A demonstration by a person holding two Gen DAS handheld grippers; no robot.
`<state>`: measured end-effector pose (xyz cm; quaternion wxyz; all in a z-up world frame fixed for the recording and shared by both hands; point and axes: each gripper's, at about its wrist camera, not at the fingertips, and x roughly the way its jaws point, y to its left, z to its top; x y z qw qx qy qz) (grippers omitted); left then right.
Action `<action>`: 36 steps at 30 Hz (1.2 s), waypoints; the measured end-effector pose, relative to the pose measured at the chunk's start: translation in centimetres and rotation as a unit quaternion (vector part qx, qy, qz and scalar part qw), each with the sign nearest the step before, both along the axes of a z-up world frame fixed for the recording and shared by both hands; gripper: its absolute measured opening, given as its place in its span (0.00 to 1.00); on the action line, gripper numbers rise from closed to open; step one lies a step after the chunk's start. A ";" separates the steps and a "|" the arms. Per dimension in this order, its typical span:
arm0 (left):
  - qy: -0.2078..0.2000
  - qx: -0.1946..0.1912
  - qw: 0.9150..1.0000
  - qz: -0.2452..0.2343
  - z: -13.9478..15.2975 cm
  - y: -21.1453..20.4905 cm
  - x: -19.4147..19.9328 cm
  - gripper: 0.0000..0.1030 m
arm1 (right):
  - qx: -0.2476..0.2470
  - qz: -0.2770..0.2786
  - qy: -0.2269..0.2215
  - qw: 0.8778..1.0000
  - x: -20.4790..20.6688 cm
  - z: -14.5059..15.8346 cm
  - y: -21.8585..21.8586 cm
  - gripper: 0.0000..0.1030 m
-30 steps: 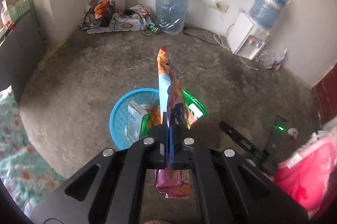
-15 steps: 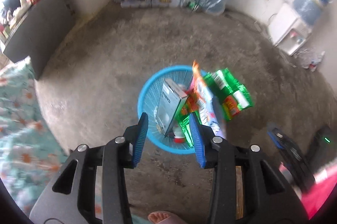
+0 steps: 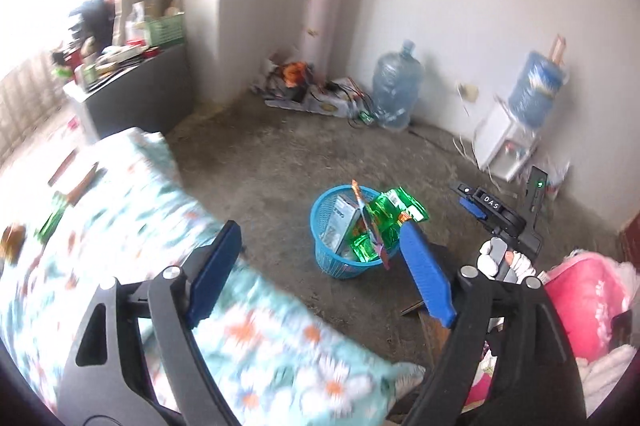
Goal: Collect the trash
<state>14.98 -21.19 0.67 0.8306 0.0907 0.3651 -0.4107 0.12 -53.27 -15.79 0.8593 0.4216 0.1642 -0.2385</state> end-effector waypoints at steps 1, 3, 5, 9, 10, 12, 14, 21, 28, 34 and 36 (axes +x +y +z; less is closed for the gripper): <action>-0.002 -0.009 1.000 0.016 0.5 1.8 -0.7 0.78 | -0.013 0.011 0.000 1.000 0.1 1.2 1.2 0.59; -0.005 -0.027 0.998 0.051 1.0 5.1 -2.1 0.81 | -0.043 0.034 0.001 0.999 0.4 3.7 3.9 0.59; 0.001 -0.036 0.995 0.090 1.2 7.9 -3.4 0.86 | -0.081 0.060 0.009 0.995 0.8 6.1 7.1 0.59; 0.015 -0.037 0.981 0.187 0.5 12.6 -5.8 0.92 | -0.173 0.119 0.040 0.977 1.4 10.2 14.7 0.78; 0.016 -0.032 0.976 0.214 0.1 13.5 -6.5 0.92 | -0.195 0.135 0.048 0.970 1.5 10.8 16.6 0.88; 0.012 -0.007 0.965 0.261 -0.6 15.1 -7.6 0.92 | -0.245 0.164 0.074 0.953 1.5 11.9 20.4 0.92; 0.009 0.024 0.954 0.299 -1.4 16.3 -8.5 0.92 | -0.283 0.193 0.099 0.934 1.3 12.5 23.5 0.93; -0.006 0.075 0.928 0.365 -3.5 19.6 -11.5 0.92 | -0.339 0.292 0.191 0.874 -1.0 11.1 31.6 0.93; 0.067 0.082 0.917 0.384 -6.8 20.6 -13.5 0.92 | -0.322 0.303 0.243 0.864 -4.0 8.5 32.9 0.93; 0.040 0.078 0.919 0.384 -5.5 20.3 -14.1 0.92 | -0.315 0.283 0.241 0.873 -4.7 9.4 31.9 0.93; 0.032 0.079 0.920 0.382 -5.1 20.0 -14.3 0.92 | -0.316 0.278 0.242 0.874 -4.9 9.6 31.6 0.94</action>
